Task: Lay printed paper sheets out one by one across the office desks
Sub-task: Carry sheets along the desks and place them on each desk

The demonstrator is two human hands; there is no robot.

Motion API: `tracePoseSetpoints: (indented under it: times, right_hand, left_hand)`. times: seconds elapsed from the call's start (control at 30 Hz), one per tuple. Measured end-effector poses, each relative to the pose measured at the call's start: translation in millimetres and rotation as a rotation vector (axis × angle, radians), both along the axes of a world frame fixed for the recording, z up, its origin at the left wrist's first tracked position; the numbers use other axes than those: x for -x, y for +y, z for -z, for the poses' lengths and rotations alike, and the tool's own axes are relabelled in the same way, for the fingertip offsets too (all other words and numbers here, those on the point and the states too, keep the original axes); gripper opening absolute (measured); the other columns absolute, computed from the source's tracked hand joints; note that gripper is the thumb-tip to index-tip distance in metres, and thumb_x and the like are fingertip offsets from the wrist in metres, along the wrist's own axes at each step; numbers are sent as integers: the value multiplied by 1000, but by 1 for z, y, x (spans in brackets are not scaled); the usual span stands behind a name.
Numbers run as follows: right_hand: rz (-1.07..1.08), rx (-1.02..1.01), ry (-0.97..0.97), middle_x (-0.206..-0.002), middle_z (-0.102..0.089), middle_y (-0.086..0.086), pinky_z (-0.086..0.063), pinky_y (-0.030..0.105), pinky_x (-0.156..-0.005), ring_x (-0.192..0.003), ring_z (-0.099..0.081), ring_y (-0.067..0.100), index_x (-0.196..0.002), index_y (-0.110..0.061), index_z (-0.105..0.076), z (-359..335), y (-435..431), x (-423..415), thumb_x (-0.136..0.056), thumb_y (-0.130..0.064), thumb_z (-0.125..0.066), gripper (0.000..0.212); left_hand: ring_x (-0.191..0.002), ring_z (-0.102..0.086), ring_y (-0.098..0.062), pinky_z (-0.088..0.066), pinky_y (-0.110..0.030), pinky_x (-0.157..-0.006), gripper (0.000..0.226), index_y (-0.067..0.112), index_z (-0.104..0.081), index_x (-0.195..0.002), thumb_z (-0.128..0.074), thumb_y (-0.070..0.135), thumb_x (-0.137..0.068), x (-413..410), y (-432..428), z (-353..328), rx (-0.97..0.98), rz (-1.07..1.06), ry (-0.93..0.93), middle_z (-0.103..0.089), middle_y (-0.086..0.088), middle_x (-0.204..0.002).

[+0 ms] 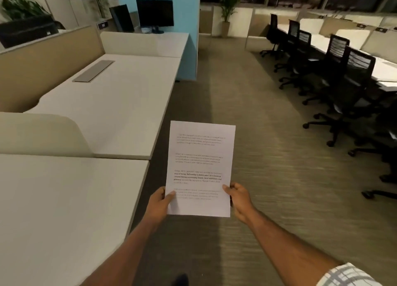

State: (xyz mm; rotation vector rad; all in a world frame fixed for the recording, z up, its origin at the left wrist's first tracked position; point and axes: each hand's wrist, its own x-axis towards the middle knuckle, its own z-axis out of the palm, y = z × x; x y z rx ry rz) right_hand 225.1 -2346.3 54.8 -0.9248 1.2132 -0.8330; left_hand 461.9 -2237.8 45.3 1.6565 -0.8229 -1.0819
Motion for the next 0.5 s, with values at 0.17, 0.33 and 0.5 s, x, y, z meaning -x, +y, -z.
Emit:
tracePoseSetpoints:
  times: [0.17, 0.33, 0.5]
  right_hand:
    - [0, -11, -26, -98, -75, 14, -59, 34, -70, -82, -72, 22, -95, -4, -64, -17, -93, -49, -92, -8, -65, 5]
    - [-80, -31, -58, -106, -75, 13, -57, 46, -89, -98, -71, 30, -111, -3, -66, -13, -176, -97, -89, -9, -68, 24]
    - [-129, -3, -5, -106, -75, 10, -59, 40, -84, -96, -72, 27, -112, -7, -68, -1, -271, -139, -89, -8, -68, 23]
  left_hand:
    - [-102, -66, -17, -58, -33, -82, 18, 20, -60, -113, -58, 28, -97, -48, -98, -13, 24, -13, -9, -69, 6, -110]
    - [-98, -68, -18, -58, -41, -86, 14, 22, -60, -108, -58, 30, -97, -91, -187, -19, 27, -72, 23, -71, 3, -107]
    - [-98, -67, -16, -57, -32, -78, 13, 26, -58, -109, -56, 32, -97, -122, -275, -7, 38, -118, 15, -69, 3, -112]
